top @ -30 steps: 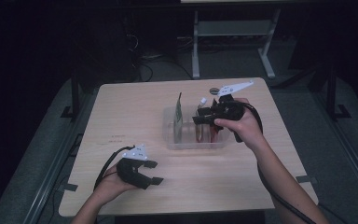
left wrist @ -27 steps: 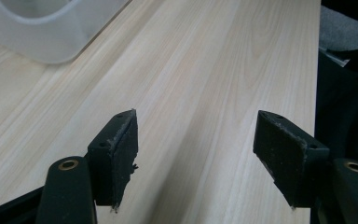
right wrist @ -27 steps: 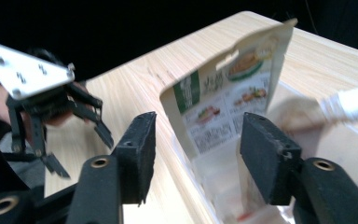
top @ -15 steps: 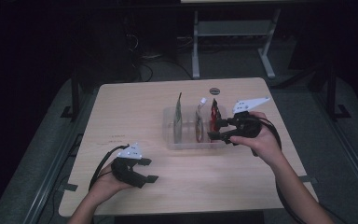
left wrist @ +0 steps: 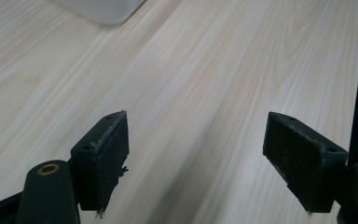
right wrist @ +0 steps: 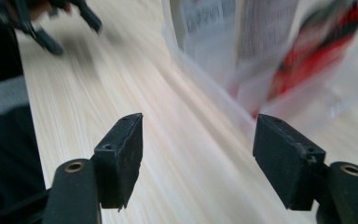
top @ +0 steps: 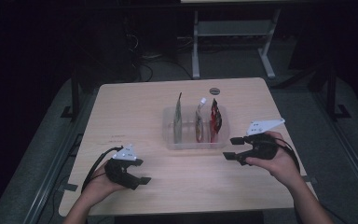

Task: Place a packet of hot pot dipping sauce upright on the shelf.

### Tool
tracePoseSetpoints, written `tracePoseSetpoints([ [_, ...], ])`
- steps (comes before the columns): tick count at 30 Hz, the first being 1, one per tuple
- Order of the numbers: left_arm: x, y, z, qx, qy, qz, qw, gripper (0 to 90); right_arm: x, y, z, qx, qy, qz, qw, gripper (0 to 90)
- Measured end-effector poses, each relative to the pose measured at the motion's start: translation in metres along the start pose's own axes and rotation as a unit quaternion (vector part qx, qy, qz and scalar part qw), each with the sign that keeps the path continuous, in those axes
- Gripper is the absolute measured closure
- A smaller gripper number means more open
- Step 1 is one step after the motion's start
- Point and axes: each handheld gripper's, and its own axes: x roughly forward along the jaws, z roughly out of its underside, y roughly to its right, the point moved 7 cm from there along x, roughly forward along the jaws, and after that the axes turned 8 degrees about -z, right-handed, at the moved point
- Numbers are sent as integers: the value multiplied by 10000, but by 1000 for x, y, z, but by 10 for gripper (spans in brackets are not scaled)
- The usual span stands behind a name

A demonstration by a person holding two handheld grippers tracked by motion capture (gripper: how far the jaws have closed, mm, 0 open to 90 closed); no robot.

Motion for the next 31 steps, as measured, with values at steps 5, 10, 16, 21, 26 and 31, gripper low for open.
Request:
tracePoseSetpoints([
  [5, -5, -3, 12, -31, -59, -87, 9999, 212, -6, 0, 25, 90, -161, 149, 9997, 311],
  [10, -9, -4, 25, -109, -91, -138, 9998, 203, -10, 0, 51, 198, -372, 311, 9986, 292],
  [16, -8, -6, 43, 2, -351, -229, 9991, 201, -11, 7, 84, 430, -740, 523, 9950, 282],
  [21, -5, -7, 42, 8, -373, -176, 9992, 190, -12, 11, 91, 412, -928, 532, 9934, 279],
  [26, -4, -9, 45, 61, -422, -208, 9989, 189, -12, 13, 96, 377, -1037, 492, 9927, 279],
  [31, -4, -10, 43, 70, -373, -232, 9990, 188, -13, 13, 95, 462, -945, 421, 9936, 277],
])
